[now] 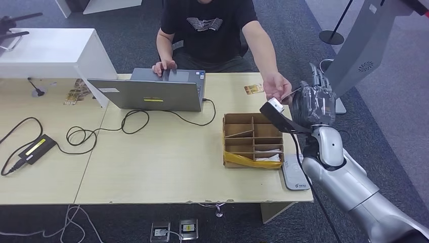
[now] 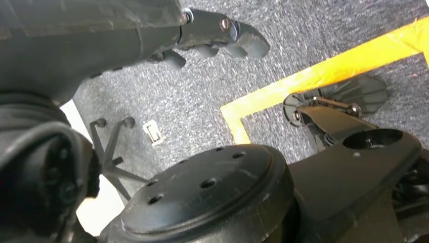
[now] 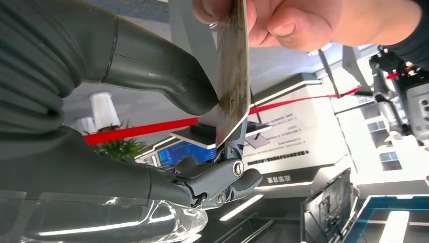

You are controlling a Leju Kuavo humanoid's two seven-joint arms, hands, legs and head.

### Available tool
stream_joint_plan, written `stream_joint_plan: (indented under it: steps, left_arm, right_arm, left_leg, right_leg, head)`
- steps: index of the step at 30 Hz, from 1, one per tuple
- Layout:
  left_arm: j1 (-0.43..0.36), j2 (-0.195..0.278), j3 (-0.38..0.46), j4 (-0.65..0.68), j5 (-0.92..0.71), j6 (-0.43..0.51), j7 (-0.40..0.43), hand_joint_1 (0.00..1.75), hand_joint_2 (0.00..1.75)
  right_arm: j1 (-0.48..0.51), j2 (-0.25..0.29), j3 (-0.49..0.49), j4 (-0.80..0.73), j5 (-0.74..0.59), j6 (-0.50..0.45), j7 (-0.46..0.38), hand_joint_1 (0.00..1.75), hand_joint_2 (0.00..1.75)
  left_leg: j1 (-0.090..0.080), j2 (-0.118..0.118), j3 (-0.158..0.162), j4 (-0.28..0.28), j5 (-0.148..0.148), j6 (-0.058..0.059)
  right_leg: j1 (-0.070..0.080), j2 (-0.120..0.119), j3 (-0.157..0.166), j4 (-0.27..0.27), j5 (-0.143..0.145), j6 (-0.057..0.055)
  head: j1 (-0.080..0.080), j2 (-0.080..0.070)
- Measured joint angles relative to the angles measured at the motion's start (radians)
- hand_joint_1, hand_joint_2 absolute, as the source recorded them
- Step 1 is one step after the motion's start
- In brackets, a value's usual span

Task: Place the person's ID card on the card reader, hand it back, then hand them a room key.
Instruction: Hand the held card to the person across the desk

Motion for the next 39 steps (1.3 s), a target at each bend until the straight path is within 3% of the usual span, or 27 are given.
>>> stream_joint_plan:
  steps: [5,6,9,10,13,17,26,31,35,39]
  left_arm:
    - [-0.005,-0.004,-0.012,0.0,-0.011,0.0,0.006,0.0,0.0]
    - [-0.005,-0.005,-0.014,0.0,-0.013,0.0,0.007,0.0,0.0]
    - [-0.005,-0.006,-0.018,0.0,-0.016,0.0,0.011,0.0,0.0]
    - [-0.005,-0.007,-0.019,0.0,-0.017,0.0,0.012,0.0,0.0]
    - [-0.005,-0.007,-0.022,0.0,-0.019,0.0,0.014,0.0,0.0]
    - [-0.005,-0.008,-0.023,0.0,-0.023,0.0,0.015,0.0,0.0]
    - [-0.008,-0.008,-0.023,0.0,-0.027,0.0,0.015,0.0,0.0]
    - [-0.009,-0.008,-0.023,0.0,-0.029,0.0,0.016,0.0,0.0]
    - [-0.006,-0.007,-0.023,0.0,-0.026,0.0,0.016,0.0,0.0]
    - [0.0,-0.007,-0.023,0.0,-0.016,0.0,0.016,0.0,0.0]
  right_arm:
    - [0.001,0.007,-0.012,0.017,0.033,0.019,0.025,1.7,1.75]
    - [0.003,0.008,-0.015,0.018,0.039,0.025,0.03,1.52,1.75]
    - [0.013,0.01,-0.029,0.022,0.061,0.04,0.044,0.28,1.75]
    - [0.018,0.011,-0.033,0.022,0.068,0.043,0.048,0.02,1.75]
    - [0.034,0.011,-0.046,0.022,0.085,0.054,0.063,0.0,1.75]
    - [0.049,0.011,-0.064,0.022,0.11,0.075,0.079,0.0,0.0]
    - [0.057,0.015,-0.083,0.022,0.16,0.141,0.065,0.0,0.0]
    - [0.057,0.003,-0.111,0.026,0.122,0.167,0.103,0.0,0.0]
    - [0.064,-0.031,-0.174,0.041,-0.081,0.167,0.119,0.0,0.0]
    - [0.074,-0.054,-0.27,0.072,-0.348,0.09,0.08,0.0,0.0]
  left_leg:
    - [0.0,0.0,0.0,0.0,0.0,0.0]
    - [0.0,0.0,0.0,0.0,0.0,0.0]
    - [0.0,0.0,0.0,0.0,0.0,0.0]
    - [0.0,0.0,0.0,0.0,0.0,0.0]
    - [0.0,0.0,0.0,0.0,0.0,0.0]
    - [0.0,0.001,0.0,0.0,0.0,0.0]
    - [0.0,0.001,0.001,0.0,0.0,0.0]
    - [0.0,0.0,0.001,0.0,0.0,0.0]
    - [0.0,0.0,0.0,0.0,0.0,0.0]
    - [-0.001,0.0,0.0,0.0,0.0,0.0]
  right_leg:
    - [0.0,0.0,0.0,0.0,0.0,0.0]
    - [0.0,0.0,0.0,0.0,0.0,0.0]
    - [0.0,0.0,0.0,0.0,0.0,0.0]
    - [0.0,0.0,0.0,0.0,0.0,0.0]
    - [0.0,0.0,0.0,0.0,0.0,0.0]
    - [0.0,0.001,0.0,0.0,0.0,0.0]
    - [0.0,0.001,0.0,0.0,0.0,0.0]
    - [0.0,0.0,0.0,0.0,0.0,0.0]
    - [0.0,0.0,0.0,-0.001,0.0,0.0]
    - [-0.001,0.0,-0.001,-0.001,0.0,0.0]
  head:
    - [0.0,0.0]
    - [0.0,0.0]
    - [0.0,0.0]
    - [0.0,0.0]
    - [0.0,0.0]
    - [0.0,0.0]
    - [0.0,0.0]
    - [0.0,0.0]
    - [0.0,0.0]
    - [0.0,0.0]
